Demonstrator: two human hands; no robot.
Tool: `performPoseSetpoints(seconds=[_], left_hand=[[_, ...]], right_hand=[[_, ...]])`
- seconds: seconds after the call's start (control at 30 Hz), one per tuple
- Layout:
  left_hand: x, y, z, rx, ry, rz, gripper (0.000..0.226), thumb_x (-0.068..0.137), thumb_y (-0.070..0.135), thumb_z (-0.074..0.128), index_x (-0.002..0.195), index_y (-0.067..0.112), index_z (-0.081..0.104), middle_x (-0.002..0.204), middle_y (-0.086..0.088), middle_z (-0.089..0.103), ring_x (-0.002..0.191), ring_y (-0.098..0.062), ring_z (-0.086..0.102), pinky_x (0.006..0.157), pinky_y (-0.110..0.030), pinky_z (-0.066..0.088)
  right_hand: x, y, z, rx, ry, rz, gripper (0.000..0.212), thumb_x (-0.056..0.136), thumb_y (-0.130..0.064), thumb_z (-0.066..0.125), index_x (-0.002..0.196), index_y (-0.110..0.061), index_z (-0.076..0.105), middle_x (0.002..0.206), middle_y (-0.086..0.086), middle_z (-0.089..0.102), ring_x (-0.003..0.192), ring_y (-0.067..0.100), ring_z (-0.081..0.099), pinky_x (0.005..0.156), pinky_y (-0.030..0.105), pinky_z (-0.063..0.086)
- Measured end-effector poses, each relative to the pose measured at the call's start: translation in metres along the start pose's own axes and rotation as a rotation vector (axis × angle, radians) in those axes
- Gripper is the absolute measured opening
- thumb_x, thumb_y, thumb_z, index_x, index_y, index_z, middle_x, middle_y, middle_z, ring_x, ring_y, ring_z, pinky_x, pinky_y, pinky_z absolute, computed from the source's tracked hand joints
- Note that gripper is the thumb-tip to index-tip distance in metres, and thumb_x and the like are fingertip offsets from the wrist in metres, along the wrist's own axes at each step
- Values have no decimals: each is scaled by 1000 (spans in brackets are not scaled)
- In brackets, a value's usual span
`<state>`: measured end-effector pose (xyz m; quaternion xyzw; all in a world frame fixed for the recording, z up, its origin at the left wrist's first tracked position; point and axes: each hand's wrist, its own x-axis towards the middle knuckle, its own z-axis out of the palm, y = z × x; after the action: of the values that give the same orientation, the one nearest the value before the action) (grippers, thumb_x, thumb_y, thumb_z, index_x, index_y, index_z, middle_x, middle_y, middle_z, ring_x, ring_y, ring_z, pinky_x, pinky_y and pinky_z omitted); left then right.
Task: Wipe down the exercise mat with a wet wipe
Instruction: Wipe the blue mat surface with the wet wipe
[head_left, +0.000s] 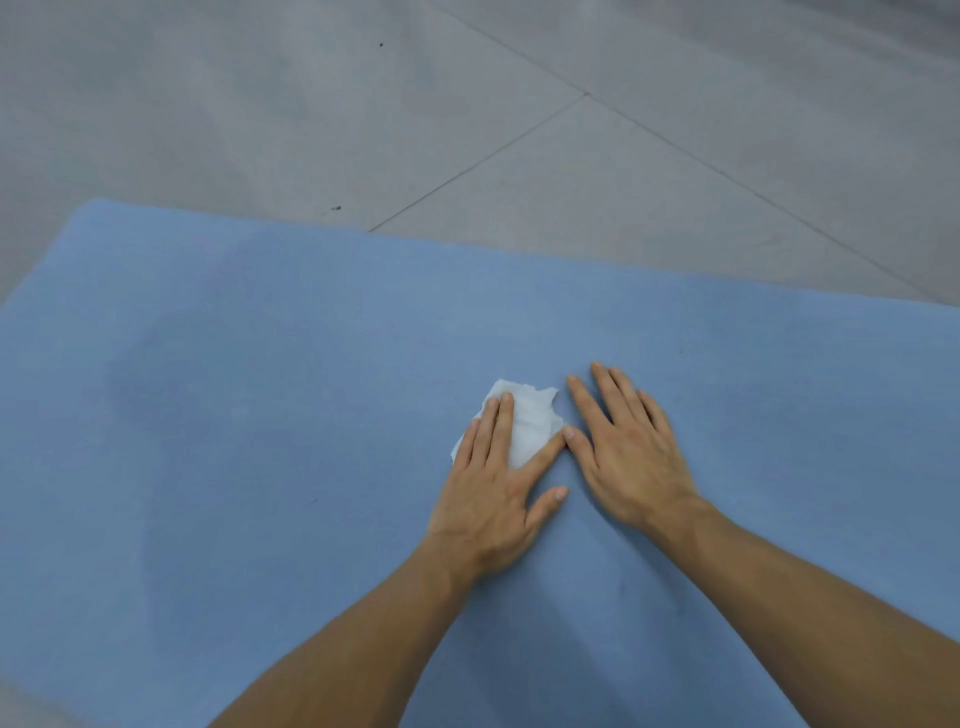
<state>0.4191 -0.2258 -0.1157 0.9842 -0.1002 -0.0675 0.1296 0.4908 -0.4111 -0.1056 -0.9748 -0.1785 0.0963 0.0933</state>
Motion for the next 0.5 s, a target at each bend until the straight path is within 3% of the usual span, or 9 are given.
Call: performPoseSetpoints(seconds=[0.2, 0.33, 0.5], left_hand=[[-3, -24, -5, 83, -57, 168, 59, 105, 63, 23, 160, 50, 7, 170, -11, -17, 156, -25, -22, 127, -41, -10], [2, -24, -1, 78, 13, 78, 67, 106, 57, 25, 165, 28, 9, 172, 5, -7, 158, -12, -12, 128, -41, 10], [27, -28, -3, -26, 86, -126, 71, 105, 49, 32, 165, 20, 8, 172, 5, -4, 158, -10, -6, 128, -33, 4]], right_hand=[[-2, 3, 12, -86, 114, 3, 60, 105, -41, 22, 161, -21, 31, 170, 3, 20, 157, 20, 17, 125, 43, 22], [-1, 3, 16, -102, 121, 10, 60, 105, -42, 25, 162, -21, 28, 171, 2, 17, 158, 18, 14, 125, 43, 20], [2, 4, 18, -114, 120, 13, 62, 105, -46, 26, 162, -22, 28, 171, 2, 17, 158, 18, 12, 125, 43, 19]])
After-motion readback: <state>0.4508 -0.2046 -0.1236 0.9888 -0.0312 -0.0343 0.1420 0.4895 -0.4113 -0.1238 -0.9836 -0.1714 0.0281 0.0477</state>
